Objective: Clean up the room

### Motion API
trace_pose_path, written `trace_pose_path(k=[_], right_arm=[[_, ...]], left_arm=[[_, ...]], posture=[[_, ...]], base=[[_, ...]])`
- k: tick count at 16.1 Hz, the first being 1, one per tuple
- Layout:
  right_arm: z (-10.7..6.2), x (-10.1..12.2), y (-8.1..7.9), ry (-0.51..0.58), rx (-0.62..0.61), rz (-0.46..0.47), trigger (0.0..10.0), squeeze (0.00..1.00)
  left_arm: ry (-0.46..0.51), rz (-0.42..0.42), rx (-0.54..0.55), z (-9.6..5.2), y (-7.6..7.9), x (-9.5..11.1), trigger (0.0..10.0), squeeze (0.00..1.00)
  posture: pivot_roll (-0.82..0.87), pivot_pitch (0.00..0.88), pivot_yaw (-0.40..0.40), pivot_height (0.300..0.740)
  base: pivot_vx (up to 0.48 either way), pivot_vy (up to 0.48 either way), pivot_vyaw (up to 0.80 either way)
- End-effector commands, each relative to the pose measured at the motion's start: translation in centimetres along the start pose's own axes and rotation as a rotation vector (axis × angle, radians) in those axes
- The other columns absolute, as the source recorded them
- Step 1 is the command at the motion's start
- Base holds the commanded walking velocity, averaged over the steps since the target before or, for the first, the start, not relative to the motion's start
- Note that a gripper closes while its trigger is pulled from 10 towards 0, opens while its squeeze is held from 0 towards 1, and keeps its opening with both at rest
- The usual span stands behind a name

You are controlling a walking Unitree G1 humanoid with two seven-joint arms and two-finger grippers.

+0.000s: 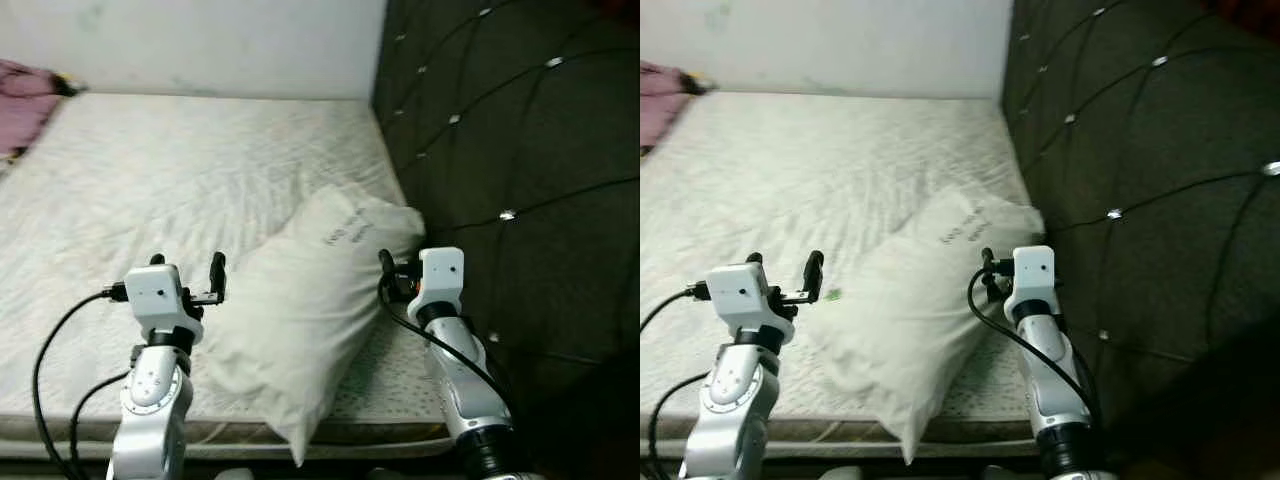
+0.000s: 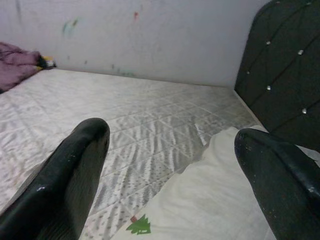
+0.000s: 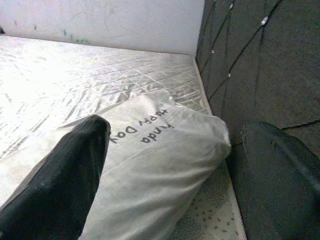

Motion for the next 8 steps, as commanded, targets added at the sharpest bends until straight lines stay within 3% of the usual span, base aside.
trace_pose_path(k=[1, 4, 8], right_arm=[[0.03, 0.03, 0.88, -0.004, -0.022, 0.001, 10.0, 0.00], [0.03, -0.14, 0.83, -0.012, -0.019, 0.010, 10.0, 0.00], [-0.20, 0.49, 0.33, 0.002, 0.004, 0.019, 10.0, 0.00]], left_arm=[[0.000, 0.002, 0.005, 0.03, 0.22, 0.12, 10.0, 0.00], [0.000, 0.000, 0.012, -0.18, 0.23, 0.16, 10.0, 0.00], [0.016, -0.019, 0.023, -0.69, 0.67, 1.10, 10.0, 0.00]], posture=[[0.06, 0.000, -0.001, 0.740], [0.07, 0.000, -0.002, 0.740], [0.07, 0.033, -0.010, 0.740]], base=[[0.000, 0.000, -0.41], [0.000, 0.000, -0.67], [0.000, 0.000, 0.00]])
Point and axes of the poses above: a point about 5 cm out from each wrist's last joint towards the gripper, its own z axis pointing out of the wrist towards the gripper, its own x axis along the axis of the wrist's last joint, y = z × x, the point moved 6 cm from there along z, pointing out of the wrist towards the gripper, and after that the axes turned 2 degrees about -z, right-handed, at the moved point
